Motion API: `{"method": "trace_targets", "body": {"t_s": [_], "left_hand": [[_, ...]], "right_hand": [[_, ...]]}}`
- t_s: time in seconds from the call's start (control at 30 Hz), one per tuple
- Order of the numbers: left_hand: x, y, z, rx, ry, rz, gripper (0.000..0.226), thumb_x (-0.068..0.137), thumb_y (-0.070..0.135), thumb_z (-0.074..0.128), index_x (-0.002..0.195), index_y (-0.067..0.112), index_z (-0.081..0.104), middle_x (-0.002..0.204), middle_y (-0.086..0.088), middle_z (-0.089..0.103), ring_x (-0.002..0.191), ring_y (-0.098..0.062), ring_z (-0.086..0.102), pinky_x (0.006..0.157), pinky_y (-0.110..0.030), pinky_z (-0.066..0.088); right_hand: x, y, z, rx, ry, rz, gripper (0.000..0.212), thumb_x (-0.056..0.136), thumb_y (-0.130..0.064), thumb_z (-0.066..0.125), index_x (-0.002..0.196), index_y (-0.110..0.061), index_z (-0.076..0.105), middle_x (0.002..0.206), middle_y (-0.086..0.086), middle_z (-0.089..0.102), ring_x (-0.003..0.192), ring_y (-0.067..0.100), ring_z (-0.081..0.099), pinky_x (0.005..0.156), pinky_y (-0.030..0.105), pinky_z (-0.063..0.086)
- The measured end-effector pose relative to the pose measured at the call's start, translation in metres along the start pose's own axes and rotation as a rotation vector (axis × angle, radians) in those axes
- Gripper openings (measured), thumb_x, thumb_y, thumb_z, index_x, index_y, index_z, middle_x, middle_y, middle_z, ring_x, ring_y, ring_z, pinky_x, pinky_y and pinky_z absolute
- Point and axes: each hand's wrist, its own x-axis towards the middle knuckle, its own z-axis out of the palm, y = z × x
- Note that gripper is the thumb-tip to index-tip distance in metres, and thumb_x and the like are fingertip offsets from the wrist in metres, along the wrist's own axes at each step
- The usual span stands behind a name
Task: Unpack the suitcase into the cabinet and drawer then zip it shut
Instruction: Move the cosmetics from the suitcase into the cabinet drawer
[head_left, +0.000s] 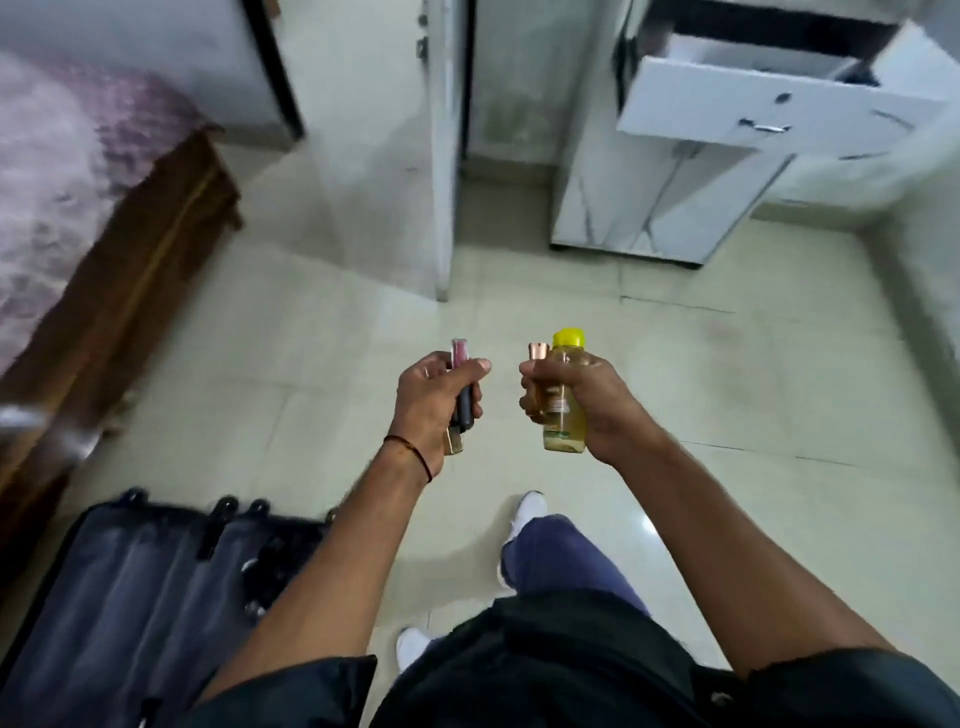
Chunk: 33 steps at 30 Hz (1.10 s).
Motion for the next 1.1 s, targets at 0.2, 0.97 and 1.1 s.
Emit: {"method": "trace_targets", "body": {"t_s": [0.2, 0.97, 1.1], "left_hand": [[0.103, 0.034, 0.18, 0.078, -0.22, -0.042, 0.019, 0.084, 0.015, 0.072, 0.075, 0.014, 0.056, 0.06, -0.006, 0.055, 0.045, -0.017, 0.047, 0.047, -0.023, 0.037], [0.52, 0.205, 0.6, 0.038, -0.31, -0.02, 0.012, 0.084, 0.015, 0.073, 0.087, 0.008, 0.065, 0.06, -0.005, 0.059, 0.045, -0.016, 0.051, 0.043, -0.022, 0.041], [0.596, 0.225, 0.651, 0.067, -0.303, -0.07, 0.008, 0.083, 0.014, 0.073, 0.079, 0.009, 0.068, 0.056, -0.004, 0.059, 0.045, -0.017, 0.05, 0.042, -0.022, 0.039]], "right_hand": [[0.068, -0.101, -0.138, 0.151, 0.278, -0.11, 0.024, 0.078, -0.005, 0.078, 0.096, -0.006, 0.063, 0.078, 0.014, 0.059, 0.06, 0.027, 0.057, 0.058, 0.032, 0.05], [0.415, -0.483, -0.416, 0.242, 0.433, -0.246, 0.049, 0.063, -0.019, 0.088, 0.106, -0.008, 0.067, 0.084, 0.014, 0.067, 0.07, 0.028, 0.064, 0.071, 0.042, 0.056], [0.472, -0.537, -0.448, 0.237, 0.443, -0.245, 0.032, 0.07, -0.015, 0.085, 0.096, -0.008, 0.067, 0.081, 0.013, 0.067, 0.067, 0.027, 0.064, 0.07, 0.041, 0.055]]}}
